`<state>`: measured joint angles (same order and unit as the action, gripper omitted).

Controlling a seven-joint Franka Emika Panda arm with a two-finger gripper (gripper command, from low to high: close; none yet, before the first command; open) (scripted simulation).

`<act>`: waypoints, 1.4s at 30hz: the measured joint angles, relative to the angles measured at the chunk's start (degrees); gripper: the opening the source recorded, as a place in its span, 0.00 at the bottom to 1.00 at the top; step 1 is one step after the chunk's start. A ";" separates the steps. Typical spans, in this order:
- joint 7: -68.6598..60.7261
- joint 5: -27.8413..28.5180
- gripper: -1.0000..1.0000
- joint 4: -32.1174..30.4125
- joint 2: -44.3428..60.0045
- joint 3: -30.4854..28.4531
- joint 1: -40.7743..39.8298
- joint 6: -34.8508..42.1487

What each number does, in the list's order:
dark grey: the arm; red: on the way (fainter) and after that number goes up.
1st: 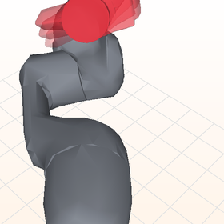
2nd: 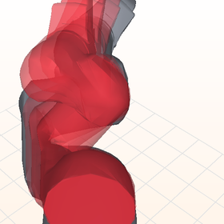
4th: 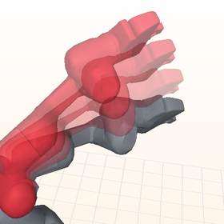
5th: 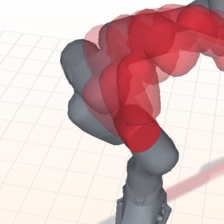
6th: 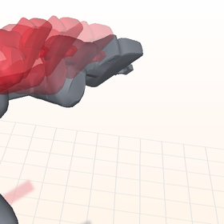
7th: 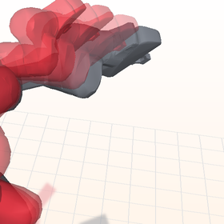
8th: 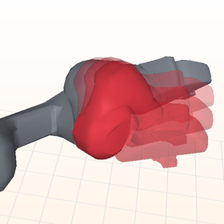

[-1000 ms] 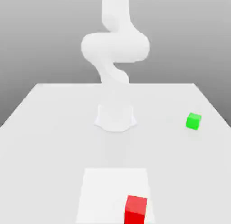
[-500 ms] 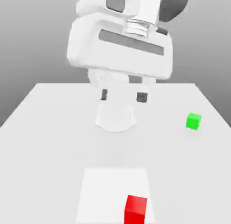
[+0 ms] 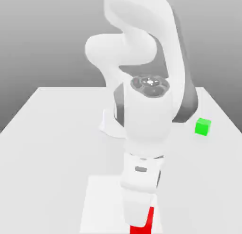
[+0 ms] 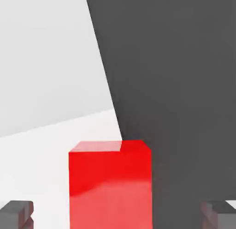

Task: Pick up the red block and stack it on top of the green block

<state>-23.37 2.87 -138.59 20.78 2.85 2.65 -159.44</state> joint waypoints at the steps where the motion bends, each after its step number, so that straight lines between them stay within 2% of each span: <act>1: 0.09 0.22 0.00 0.24 1.70 -0.19 0.16 -1.39; 8: 0.08 0.25 0.00 0.27 1.90 -0.16 0.13 -1.42; 13: -0.30 -1.29 0.00 -1.32 -7.04 0.99 0.17 5.87; 17: 7.46 -5.26 0.00 -4.75 -13.81 7.41 6.51 8.56; 23: 21.25 -12.33 0.00 -10.89 -23.12 15.88 23.89 10.90; 27: 30.74 -16.41 0.00 -15.28 -28.26 21.25 30.50 11.39; 36: 51.33 -26.13 0.00 -25.89 -37.15 37.57 45.96 9.27; 38: 53.87 -26.45 0.00 -27.01 -36.83 39.75 46.91 7.66; 42: 56.59 -23.70 0.00 -27.37 -33.19 42.13 44.99 3.47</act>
<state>33.22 -20.82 -165.96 -12.41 44.98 47.64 -155.97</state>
